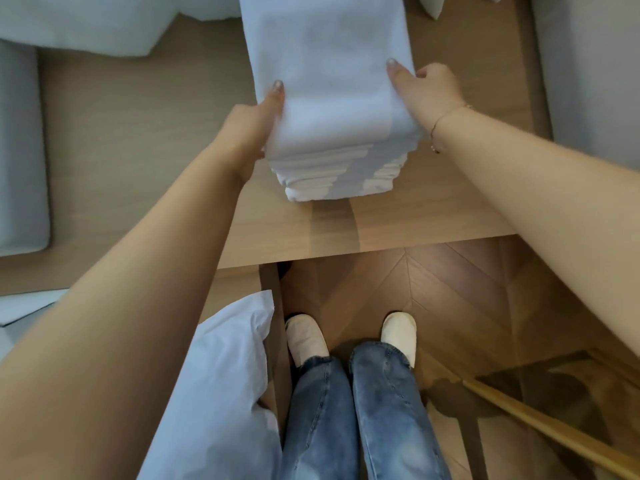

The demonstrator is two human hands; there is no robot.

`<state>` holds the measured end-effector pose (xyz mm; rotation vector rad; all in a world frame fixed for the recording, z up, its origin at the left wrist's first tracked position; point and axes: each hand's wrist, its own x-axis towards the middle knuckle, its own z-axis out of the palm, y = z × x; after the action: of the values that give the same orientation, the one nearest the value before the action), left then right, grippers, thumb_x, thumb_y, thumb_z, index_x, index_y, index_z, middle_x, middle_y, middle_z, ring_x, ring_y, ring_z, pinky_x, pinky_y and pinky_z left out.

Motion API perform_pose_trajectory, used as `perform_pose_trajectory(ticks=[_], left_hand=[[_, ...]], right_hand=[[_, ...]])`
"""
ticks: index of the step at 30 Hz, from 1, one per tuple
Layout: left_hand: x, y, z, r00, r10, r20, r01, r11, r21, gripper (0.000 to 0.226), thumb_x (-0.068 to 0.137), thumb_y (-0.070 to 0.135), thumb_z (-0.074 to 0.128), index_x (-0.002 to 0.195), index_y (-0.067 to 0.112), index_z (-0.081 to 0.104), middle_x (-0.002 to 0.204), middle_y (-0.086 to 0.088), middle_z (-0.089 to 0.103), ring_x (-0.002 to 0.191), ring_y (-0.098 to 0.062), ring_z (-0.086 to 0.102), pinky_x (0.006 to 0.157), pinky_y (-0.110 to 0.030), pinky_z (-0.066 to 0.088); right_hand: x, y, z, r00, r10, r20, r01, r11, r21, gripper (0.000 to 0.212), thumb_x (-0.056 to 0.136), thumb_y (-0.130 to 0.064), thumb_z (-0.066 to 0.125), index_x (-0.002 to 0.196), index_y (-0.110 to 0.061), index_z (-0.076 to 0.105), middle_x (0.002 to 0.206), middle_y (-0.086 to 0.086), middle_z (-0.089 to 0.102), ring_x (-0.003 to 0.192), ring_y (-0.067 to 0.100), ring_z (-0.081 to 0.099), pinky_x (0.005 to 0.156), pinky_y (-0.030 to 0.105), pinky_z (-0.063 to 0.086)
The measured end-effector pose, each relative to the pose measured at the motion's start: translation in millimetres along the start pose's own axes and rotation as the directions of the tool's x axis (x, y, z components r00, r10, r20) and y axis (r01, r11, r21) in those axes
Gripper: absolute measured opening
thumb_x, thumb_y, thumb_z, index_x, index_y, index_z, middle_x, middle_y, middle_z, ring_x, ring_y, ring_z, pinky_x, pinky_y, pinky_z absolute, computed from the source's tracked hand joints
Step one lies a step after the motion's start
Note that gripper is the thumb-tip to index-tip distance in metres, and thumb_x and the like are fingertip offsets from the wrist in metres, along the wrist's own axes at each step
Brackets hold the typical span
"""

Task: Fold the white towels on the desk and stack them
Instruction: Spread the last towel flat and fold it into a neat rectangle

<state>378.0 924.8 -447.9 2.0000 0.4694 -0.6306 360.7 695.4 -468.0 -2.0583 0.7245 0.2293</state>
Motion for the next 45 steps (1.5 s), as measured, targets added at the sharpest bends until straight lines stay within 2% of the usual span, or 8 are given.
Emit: perform_pose_trajectory(ticks=[7,13,19,23,27,35,42,45], left_hand=[[-2,18,-17,1.0,0.016,-0.01,-0.017,0.997,-0.071,0.034,0.094,0.037,0.063,0.114,0.01,0.062,0.109,-0.001,0.068,0.096,-0.016,0.069,0.074,-0.025,0.058],[-3,26,-27,0.99,0.02,0.143,0.016,0.969,-0.248,0.039,0.098,0.052,0.049,0.118,0.02,0.06,0.107,0.005,0.073,0.089,-0.011,0.073,0.071,-0.029,0.06],[3,-6,-8,0.991,-0.097,0.097,0.103,0.993,-0.054,0.083,0.086,0.074,0.045,0.142,0.013,0.043,0.13,0.001,0.06,0.113,-0.019,0.062,0.094,-0.034,0.053],[4,-11,1,0.99,-0.1,0.103,0.106,0.993,-0.06,0.084,0.084,0.079,0.039,0.142,0.018,0.045,0.129,0.006,0.06,0.114,-0.016,0.06,0.097,-0.032,0.05],[0,-13,-7,0.941,-0.117,0.317,0.181,0.966,-0.182,0.059,0.087,0.075,0.044,0.126,0.032,0.056,0.113,0.01,0.072,0.101,-0.014,0.071,0.091,-0.038,0.056],[3,15,-20,0.966,-0.067,0.249,0.131,0.96,-0.249,0.047,0.08,0.062,0.067,0.108,0.024,0.064,0.083,0.006,0.075,0.084,-0.015,0.073,0.069,-0.032,0.058],[5,10,0,0.992,-0.082,0.093,0.088,0.994,-0.057,0.042,0.088,0.062,0.058,0.114,0.029,0.06,0.107,0.013,0.067,0.1,-0.009,0.066,0.088,-0.029,0.053],[6,11,11,0.996,0.015,-0.087,-0.024,0.993,-0.112,0.046,0.094,0.049,0.057,0.124,0.015,0.057,0.1,0.011,0.064,0.088,-0.006,0.065,0.062,-0.011,0.051]], right_hand=[[-8,-18,-17,0.995,-0.092,-0.033,0.093,0.995,0.035,0.052,0.087,-0.048,0.064,0.058,-0.019,0.032,0.059,-0.002,0.033,0.043,0.003,0.034,0.042,0.017,0.024],[8,-33,-8,0.988,0.131,0.081,-0.145,0.969,0.198,0.06,0.095,-0.046,0.053,0.142,-0.012,0.041,0.125,-0.006,0.057,0.075,0.003,0.055,0.063,0.018,0.047],[-8,-4,-5,0.993,0.095,0.067,-0.101,0.99,0.102,0.062,0.083,-0.066,0.058,0.112,-0.012,0.049,0.121,0.002,0.06,0.099,0.019,0.06,0.056,0.023,0.043],[-12,8,1,0.984,0.158,0.077,-0.167,0.978,0.129,0.09,0.08,-0.073,0.054,0.14,-0.007,0.042,0.139,0.006,0.051,0.123,0.026,0.053,0.095,0.039,0.05],[-13,9,1,0.957,0.251,0.148,-0.271,0.953,0.135,0.097,0.079,-0.075,0.052,0.15,-0.016,0.026,0.146,0.003,0.042,0.123,0.027,0.049,0.08,0.036,0.054],[14,-21,-6,0.977,0.182,0.109,-0.203,0.951,0.232,0.026,0.087,-0.054,0.05,0.086,-0.028,0.054,0.078,-0.008,0.056,0.091,0.017,0.065,0.066,0.021,0.045],[8,-1,2,0.996,0.023,-0.086,-0.039,0.981,-0.189,0.052,0.087,-0.069,0.044,0.076,-0.019,0.053,0.081,-0.002,0.052,0.07,0.018,0.05,0.058,0.029,0.035],[5,1,0,0.985,-0.064,-0.161,0.024,0.971,-0.237,0.055,0.089,-0.066,0.047,0.062,-0.019,0.037,0.063,-0.003,0.037,0.054,0.012,0.035,0.048,0.031,0.024]])
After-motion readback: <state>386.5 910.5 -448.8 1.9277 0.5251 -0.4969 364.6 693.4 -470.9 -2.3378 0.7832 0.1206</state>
